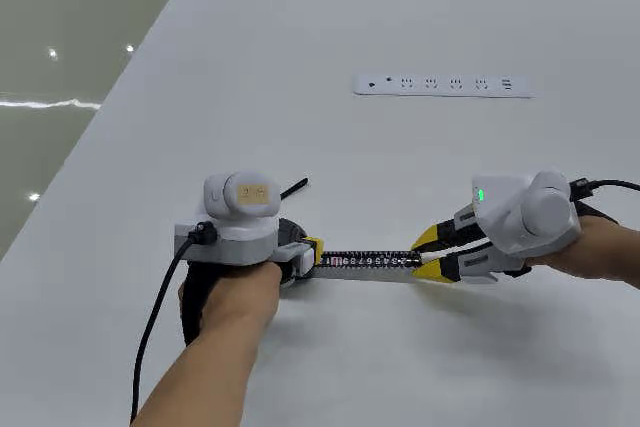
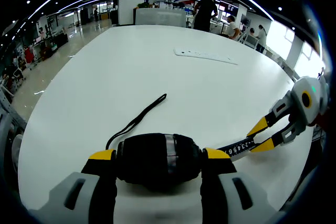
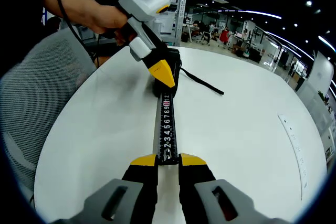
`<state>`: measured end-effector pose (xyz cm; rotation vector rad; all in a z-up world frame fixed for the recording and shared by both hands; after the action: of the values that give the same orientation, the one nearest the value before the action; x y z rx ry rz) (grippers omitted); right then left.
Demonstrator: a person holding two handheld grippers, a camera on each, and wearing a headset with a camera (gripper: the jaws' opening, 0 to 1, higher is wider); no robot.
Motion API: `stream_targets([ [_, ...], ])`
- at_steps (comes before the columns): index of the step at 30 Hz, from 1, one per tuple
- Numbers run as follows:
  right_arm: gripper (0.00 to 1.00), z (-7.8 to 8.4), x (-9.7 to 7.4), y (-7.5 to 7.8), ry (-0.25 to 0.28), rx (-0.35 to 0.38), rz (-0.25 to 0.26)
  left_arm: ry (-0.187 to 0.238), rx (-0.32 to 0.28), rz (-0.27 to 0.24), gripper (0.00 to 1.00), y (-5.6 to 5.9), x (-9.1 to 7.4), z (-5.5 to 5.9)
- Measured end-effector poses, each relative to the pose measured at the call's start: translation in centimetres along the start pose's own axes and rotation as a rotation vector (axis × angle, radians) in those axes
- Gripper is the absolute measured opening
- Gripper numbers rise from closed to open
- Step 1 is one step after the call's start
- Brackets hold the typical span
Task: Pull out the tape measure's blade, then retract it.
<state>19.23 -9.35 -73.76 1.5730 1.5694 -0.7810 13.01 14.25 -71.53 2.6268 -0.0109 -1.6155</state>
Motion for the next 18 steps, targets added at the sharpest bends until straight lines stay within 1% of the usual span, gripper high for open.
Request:
stream_targets([
  [4,0.14,-0.24,-0.05,-0.10,0.001,-0.002,0.000,0.000,-0.002,0.002,0.61,-0.06,0.05,0.00],
  [8,0.14,-0.30,0.03,-0.10,0.002,-0.002,-0.001,-0.001,-0.002,0.004,0.61,0.18,-0.24,0.14],
  [10,0.14,-0.22,0.20,0.01,0.002,-0.001,0.000,0.002,-0.003,0.003,0.61,0.04,-0.14,0.07],
  [18,0.14,-0.37,0.41,-0.02,0.003,-0.001,0.001,0.001,-0.001,0.005,0.61,0.13,-0.29,0.15],
])
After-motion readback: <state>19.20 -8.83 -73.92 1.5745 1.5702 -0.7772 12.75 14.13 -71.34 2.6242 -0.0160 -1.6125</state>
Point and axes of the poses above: the centre of the closed fingertips' face, and the gripper's own axes: x roughly forward along the fingers, y roughly to its right, z roughly out of its underside, the point moved 9 cm from there along -x, roughly backward along the fingers, and after that the axes turned 15 degrees about -y, right-handed, at the moved point
